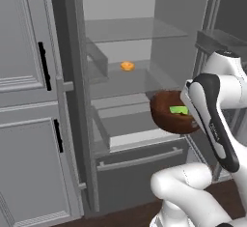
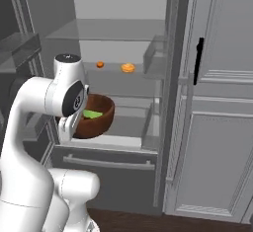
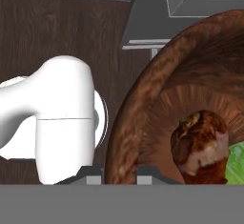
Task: Pick the chicken drumstick and lemon wedge from their plates and place them in the bowl. Then put the bowl in the fridge.
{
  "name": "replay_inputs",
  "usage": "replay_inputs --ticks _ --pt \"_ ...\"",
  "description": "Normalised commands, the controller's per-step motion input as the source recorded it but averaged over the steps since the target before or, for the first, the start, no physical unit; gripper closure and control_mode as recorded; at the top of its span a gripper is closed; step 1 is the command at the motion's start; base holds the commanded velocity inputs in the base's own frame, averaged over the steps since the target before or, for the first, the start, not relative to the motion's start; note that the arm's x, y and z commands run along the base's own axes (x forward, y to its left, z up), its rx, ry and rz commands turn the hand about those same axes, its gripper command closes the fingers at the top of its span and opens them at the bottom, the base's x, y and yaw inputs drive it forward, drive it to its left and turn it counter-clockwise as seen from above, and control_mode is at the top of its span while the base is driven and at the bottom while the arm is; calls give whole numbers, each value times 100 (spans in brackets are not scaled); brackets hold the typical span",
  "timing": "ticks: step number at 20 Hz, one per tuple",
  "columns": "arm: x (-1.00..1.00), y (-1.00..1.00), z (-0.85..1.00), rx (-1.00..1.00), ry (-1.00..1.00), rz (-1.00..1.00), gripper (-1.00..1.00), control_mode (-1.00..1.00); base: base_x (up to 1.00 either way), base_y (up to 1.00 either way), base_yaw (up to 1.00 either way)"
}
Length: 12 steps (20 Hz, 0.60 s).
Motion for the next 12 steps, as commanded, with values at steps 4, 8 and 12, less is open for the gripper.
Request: replay_inputs --ticks 4,8,12 --pt "0 0 0 0 0 0 100 100 88 -13 18" --pt "0 0 0 0 0 0 100 100 63 -28 5" --pt "0 0 0 0 0 0 100 100 42 -29 0"
